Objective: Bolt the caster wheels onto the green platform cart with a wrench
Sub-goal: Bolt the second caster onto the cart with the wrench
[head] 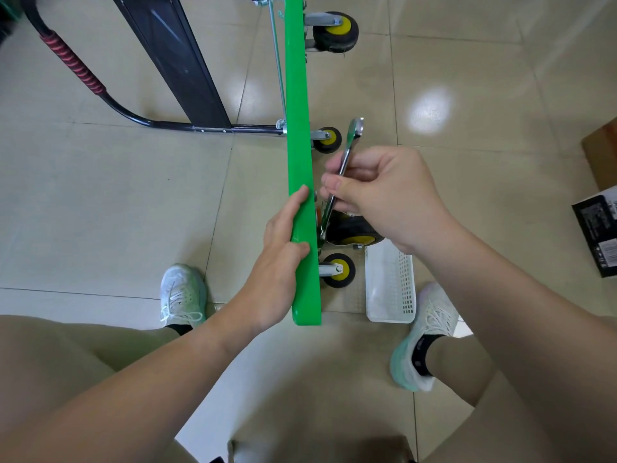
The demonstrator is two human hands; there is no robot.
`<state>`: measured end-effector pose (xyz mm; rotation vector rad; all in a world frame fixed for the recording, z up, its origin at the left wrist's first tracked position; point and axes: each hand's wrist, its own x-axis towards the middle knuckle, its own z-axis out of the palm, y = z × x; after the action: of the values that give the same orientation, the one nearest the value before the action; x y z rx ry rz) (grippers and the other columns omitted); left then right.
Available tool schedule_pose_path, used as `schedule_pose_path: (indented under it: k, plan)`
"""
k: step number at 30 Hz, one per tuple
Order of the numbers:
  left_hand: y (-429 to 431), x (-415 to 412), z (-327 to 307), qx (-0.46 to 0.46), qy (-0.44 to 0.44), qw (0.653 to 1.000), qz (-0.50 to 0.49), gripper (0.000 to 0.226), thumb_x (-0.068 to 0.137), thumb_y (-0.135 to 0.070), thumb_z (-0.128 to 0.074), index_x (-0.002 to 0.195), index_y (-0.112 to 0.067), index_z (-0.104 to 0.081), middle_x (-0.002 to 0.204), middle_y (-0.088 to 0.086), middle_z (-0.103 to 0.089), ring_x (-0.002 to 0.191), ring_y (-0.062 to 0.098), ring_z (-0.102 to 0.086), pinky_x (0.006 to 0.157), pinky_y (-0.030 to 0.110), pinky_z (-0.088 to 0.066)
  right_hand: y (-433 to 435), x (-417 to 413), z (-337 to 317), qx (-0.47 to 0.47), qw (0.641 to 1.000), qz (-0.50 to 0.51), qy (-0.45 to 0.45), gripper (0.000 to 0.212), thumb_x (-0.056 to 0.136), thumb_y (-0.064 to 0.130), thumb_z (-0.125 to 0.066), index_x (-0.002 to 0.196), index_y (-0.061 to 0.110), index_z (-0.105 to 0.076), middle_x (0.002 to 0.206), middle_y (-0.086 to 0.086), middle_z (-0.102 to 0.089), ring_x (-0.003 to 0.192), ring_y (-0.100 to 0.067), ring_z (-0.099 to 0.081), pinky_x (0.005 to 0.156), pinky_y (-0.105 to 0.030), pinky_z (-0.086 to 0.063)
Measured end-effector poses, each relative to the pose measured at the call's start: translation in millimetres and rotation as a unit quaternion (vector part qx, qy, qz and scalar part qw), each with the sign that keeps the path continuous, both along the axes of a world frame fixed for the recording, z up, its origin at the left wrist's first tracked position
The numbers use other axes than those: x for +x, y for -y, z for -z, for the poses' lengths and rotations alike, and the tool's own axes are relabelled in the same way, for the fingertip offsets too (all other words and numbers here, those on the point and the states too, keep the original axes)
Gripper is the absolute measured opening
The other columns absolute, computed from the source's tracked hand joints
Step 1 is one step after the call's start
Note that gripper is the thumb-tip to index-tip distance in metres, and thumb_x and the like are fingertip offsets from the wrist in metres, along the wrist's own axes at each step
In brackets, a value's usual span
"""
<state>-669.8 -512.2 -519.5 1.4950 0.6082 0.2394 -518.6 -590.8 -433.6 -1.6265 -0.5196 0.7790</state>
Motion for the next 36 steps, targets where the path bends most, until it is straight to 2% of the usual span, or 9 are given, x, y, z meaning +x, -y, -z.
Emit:
schedule_pose_path:
  k: [3,6,10,13,15,20,29,33,36]
  plan:
    - [0.5,-0.2,-0.9,0.000,0.002,1.000,0.002,0.076,0.070,-0.040,-0.044,0.138,-0.073,-0.038,0.158,-0.015,-0.036,0.147,0.018,-0.036,0.119,0.056,-0.035,14.8,-2.5,-9.6,0.054,0.998,0.013,0.012,0.018,0.086,-0.004,-0.072,0.086,0.014,-0.071,0.087,-0.012,-0.076,0.087,-0.024,-0.075,0.072,-0.025,-0.061]
    - [0.7,0.1,-2.2,0.005,0.000,1.000,-0.001,0.076,0.069,-0.041,-0.044,0.137,-0.072,-0.039,0.158,-0.014,-0.036,0.146,0.015,-0.037,0.120,0.054,-0.035,38.9,-14.2,-6.3,0.097,0.994,0.001,0.054,0.029,0.081,-0.010,-0.073,0.082,0.019,-0.073,0.089,-0.009,-0.077,0.090,-0.026,-0.074,0.080,-0.030,-0.060]
    - [-0.4,-0.9,-3.6,0.007,-0.006,1.000,0.006,0.076,0.071,-0.039,-0.044,0.140,-0.071,-0.037,0.159,-0.010,-0.036,0.144,0.011,-0.040,0.119,0.050,-0.037,70.5,-37.9,8.4,0.100,0.983,0.002,0.152,0.026,0.077,-0.010,-0.076,0.091,0.011,-0.074,0.091,-0.001,-0.078,0.089,-0.015,-0.074,0.083,-0.019,-0.056]
    - [0.4,-1.2,-3.9,0.014,-0.008,1.000,0.007,0.075,0.078,-0.027,-0.040,0.141,-0.067,-0.036,0.158,-0.009,-0.036,0.142,0.010,-0.042,0.120,0.048,-0.035,85.0,-48.8,22.7,0.137,0.961,-0.012,0.241,0.023,0.076,-0.006,-0.079,0.095,0.006,-0.072,0.100,-0.008,-0.076,0.098,-0.017,-0.074,0.086,-0.033,-0.059]
    - [0.7,-0.8,-3.6,0.016,-0.009,1.000,0.008,0.076,0.077,-0.029,-0.041,0.143,-0.066,-0.036,0.158,-0.008,-0.036,0.142,0.014,-0.042,0.120,0.049,-0.035,90.2,-51.5,31.4,0.156,0.949,-0.026,0.272,0.020,0.078,-0.005,-0.079,0.095,0.003,-0.071,0.102,-0.012,-0.074,0.103,-0.021,-0.073,0.086,-0.044,-0.060]
    - [0.4,-2.1,-5.1,0.030,0.001,0.999,0.019,0.074,0.072,-0.041,-0.041,0.140,-0.070,-0.035,0.160,-0.014,-0.034,0.148,0.012,-0.034,0.123,0.048,-0.030,91.3,-52.6,39.3,0.166,0.926,-0.043,0.335,0.020,0.077,-0.002,-0.082,0.096,-0.001,-0.072,0.105,-0.013,-0.074,0.105,-0.020,-0.072,0.087,-0.043,-0.060]
    - [0.4,-1.2,-7.3,0.012,-0.003,1.000,0.019,0.075,0.070,-0.043,-0.041,0.138,-0.072,-0.036,0.160,-0.010,-0.033,0.146,0.012,-0.036,0.123,0.047,-0.031,82.2,-55.2,50.8,0.153,0.902,-0.068,0.397,0.044,0.060,-0.033,-0.075,0.092,-0.003,-0.075,0.104,-0.009,-0.075,0.108,-0.015,-0.071,0.092,-0.031,-0.057]
    - [-0.2,-0.8,-5.7,0.011,-0.004,1.000,0.014,0.074,0.071,-0.040,-0.043,0.138,-0.073,-0.037,0.160,-0.009,-0.035,0.147,0.017,-0.038,0.122,0.050,-0.033,73.9,-51.5,44.4,0.141,0.921,-0.027,0.361,0.028,0.074,-0.014,-0.080,0.096,0.003,-0.075,0.102,-0.003,-0.075,0.101,-0.012,-0.072,0.088,-0.034,-0.059]
    - [0.7,0.4,-5.3,-0.012,-0.007,1.000,0.001,0.074,0.074,-0.032,-0.044,0.133,-0.076,-0.040,0.158,-0.004,-0.037,0.142,0.016,-0.044,0.118,0.050,-0.038,63.9,-47.5,38.4,0.113,0.950,-0.004,0.292,0.025,0.080,0.002,-0.079,0.098,0.017,-0.075,0.098,0.001,-0.076,0.095,-0.013,-0.073,0.086,-0.037,-0.059]
